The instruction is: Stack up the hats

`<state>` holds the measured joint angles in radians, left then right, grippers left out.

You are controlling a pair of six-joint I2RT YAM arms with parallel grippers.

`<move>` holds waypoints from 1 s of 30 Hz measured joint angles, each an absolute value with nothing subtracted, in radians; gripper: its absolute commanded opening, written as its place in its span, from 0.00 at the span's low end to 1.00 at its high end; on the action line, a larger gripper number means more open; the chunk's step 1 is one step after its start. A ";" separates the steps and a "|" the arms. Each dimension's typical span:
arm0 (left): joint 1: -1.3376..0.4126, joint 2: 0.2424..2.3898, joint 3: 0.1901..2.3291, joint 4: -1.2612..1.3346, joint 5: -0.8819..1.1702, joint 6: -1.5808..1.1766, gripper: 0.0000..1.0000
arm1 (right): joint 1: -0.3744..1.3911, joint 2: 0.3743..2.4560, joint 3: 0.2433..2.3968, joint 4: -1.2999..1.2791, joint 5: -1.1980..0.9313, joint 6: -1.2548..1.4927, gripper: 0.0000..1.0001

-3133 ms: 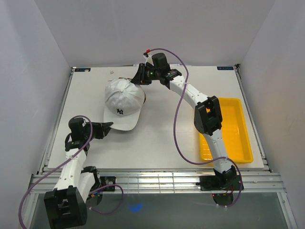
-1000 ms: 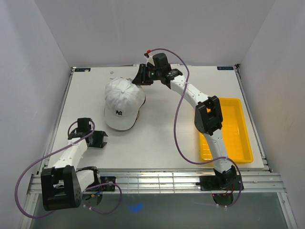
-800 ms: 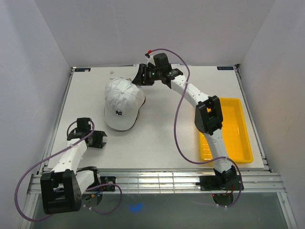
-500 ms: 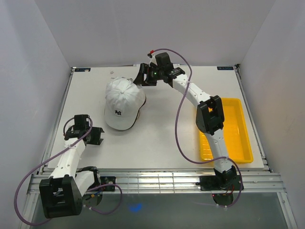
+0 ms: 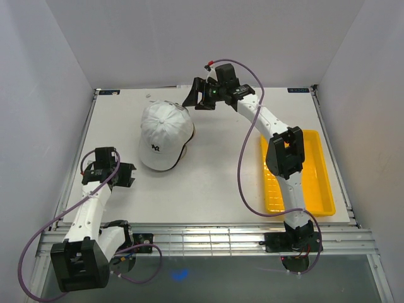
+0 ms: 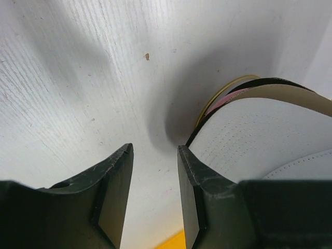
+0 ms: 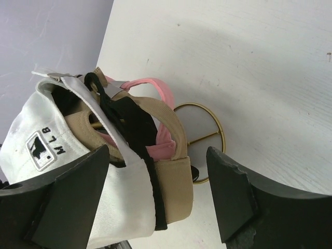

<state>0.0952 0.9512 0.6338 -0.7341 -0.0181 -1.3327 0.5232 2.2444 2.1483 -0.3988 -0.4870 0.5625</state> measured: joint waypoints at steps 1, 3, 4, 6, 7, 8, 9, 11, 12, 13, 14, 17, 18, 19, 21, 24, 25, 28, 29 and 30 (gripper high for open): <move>0.095 0.950 0.638 -0.735 -0.018 -1.332 0.50 | 0.521 2.242 2.148 -0.397 -0.492 0.568 0.81; 0.095 0.950 0.647 -0.738 -0.017 -1.331 0.50 | 0.516 2.234 2.144 -0.394 -0.501 0.574 0.81; 0.095 0.950 0.651 -0.739 -0.016 -1.329 0.50 | 0.512 2.232 2.144 -0.393 -0.504 0.578 0.81; 0.095 0.949 0.659 -0.741 -0.014 -1.326 0.50 | 0.505 2.224 2.143 -0.393 -0.507 0.586 0.81; 0.095 0.949 0.664 -0.742 -0.012 -1.324 0.50 | 0.502 2.218 2.140 -0.393 -0.509 0.591 0.81; 0.095 0.949 0.669 -0.743 -0.011 -1.323 0.50 | 0.498 2.210 2.135 -0.393 -0.510 0.594 0.81; 0.095 0.949 0.677 -0.748 -0.009 -1.319 0.50 | 0.495 2.200 2.128 -0.393 -0.512 0.596 0.81; 0.095 0.948 0.699 -0.751 -0.007 -1.307 0.50 | 0.485 2.179 2.116 -0.391 -0.513 0.600 0.81; 0.095 0.948 0.713 -0.753 -0.007 -1.297 0.50 | 0.480 2.165 2.108 -0.393 -0.513 0.601 0.81; 0.095 0.948 0.732 -0.757 -0.005 -1.286 0.51 | 0.474 2.149 2.096 -0.391 -0.512 0.601 0.81; 0.095 0.948 0.752 -0.757 -0.003 -1.273 0.51 | 0.468 2.128 2.080 -0.390 -0.513 0.601 0.81; 0.095 0.949 0.836 -0.757 0.015 -1.219 0.52 | 0.448 2.045 2.009 -0.385 -0.511 0.600 0.82; 0.095 0.949 0.865 -0.754 0.025 -1.199 0.52 | 0.442 2.004 1.971 -0.386 -0.508 0.598 0.82; 0.095 0.949 0.891 -0.751 0.039 -1.175 0.56 | 0.434 1.961 1.929 -0.386 -0.505 0.595 0.82; 0.095 0.949 0.936 -0.739 0.074 -1.126 0.58 | 0.420 1.866 1.844 -0.382 -0.497 0.591 0.82; 0.095 0.953 0.991 -0.723 0.155 -1.052 0.61 | 0.394 1.697 1.706 -0.388 -0.486 0.575 0.84; 0.095 0.956 1.010 -0.722 0.183 -1.026 0.61 | 0.386 1.634 1.659 -0.389 -0.471 0.564 0.86; 0.076 0.970 1.086 -0.724 0.255 -0.955 0.62 | 0.363 1.425 1.511 -0.393 -0.424 0.533 0.89; 0.055 0.974 1.114 -0.725 0.267 -0.937 0.63 | 0.359 1.352 1.464 -0.401 -0.410 0.526 0.89; 0.026 0.979 1.146 -0.725 0.281 -0.920 0.63 | 0.358 1.280 1.420 -0.403 -0.393 0.517 0.89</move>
